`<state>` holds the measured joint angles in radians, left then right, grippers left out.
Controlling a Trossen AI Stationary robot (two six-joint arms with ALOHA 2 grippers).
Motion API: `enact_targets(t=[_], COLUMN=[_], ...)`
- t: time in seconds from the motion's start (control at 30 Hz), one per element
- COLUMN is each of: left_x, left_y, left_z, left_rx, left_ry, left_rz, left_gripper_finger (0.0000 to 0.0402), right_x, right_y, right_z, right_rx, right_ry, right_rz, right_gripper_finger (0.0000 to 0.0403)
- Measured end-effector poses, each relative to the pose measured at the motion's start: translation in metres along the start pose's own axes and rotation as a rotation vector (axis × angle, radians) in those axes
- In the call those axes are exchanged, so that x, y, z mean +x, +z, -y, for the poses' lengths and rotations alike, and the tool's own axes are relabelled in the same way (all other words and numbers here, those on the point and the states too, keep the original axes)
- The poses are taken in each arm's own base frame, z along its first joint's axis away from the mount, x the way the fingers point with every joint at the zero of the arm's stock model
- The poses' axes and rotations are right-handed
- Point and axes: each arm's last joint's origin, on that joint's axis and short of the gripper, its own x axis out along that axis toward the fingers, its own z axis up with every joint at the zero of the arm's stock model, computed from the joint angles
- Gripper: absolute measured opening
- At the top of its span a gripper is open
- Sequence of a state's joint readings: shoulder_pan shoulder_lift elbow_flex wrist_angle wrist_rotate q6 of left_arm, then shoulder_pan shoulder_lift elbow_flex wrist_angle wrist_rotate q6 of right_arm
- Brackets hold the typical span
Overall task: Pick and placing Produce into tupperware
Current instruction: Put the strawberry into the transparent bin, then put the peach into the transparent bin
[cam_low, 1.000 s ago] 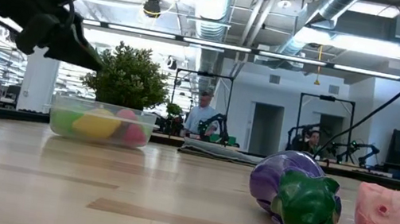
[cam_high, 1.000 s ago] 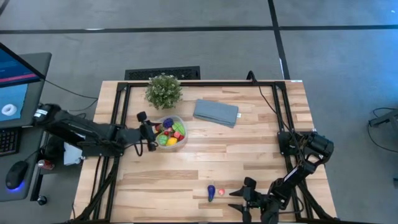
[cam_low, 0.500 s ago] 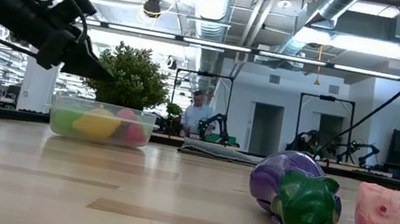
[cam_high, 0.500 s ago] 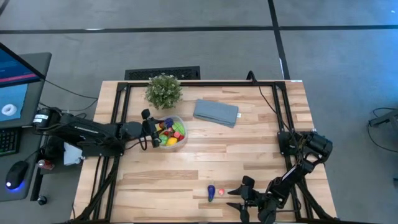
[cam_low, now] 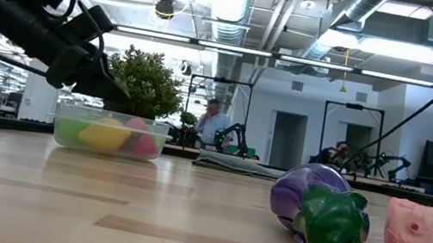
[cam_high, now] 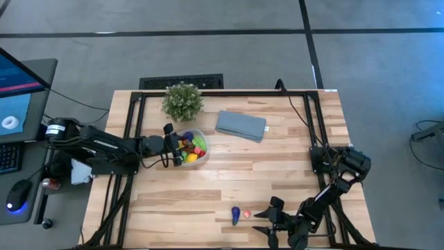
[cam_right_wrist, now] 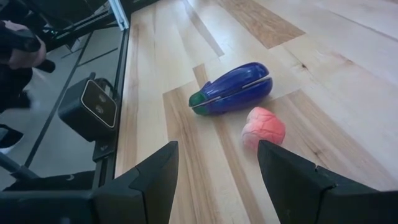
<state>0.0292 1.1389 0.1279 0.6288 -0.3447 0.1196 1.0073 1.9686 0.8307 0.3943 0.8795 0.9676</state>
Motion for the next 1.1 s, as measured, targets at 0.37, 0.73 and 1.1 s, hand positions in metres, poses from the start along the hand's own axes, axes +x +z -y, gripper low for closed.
enact_targets(t=[0.37,0.73,1.1], left_x=[0.000,-0.014,-0.058], left_y=[0.000,0.034,0.040], left_z=[0.000,0.018,0.077], left_rx=[-0.018,0.002,0.029], left_ry=[-0.009,-0.227,-0.466], left_rz=[0.001,0.204,0.274], left_gripper_finger=[0.0209,0.0230,0.0230], right_x=[0.000,0.001,0.019], right_y=[0.000,0.000,0.008], right_z=[0.000,0.001,0.016], right_rx=[-0.002,-0.057,-0.079], right_ry=[-0.002,-0.005,-0.035], right_rz=[-0.001,0.001,-0.114], right_gripper_finger=[0.0244,0.0244,0.0244])
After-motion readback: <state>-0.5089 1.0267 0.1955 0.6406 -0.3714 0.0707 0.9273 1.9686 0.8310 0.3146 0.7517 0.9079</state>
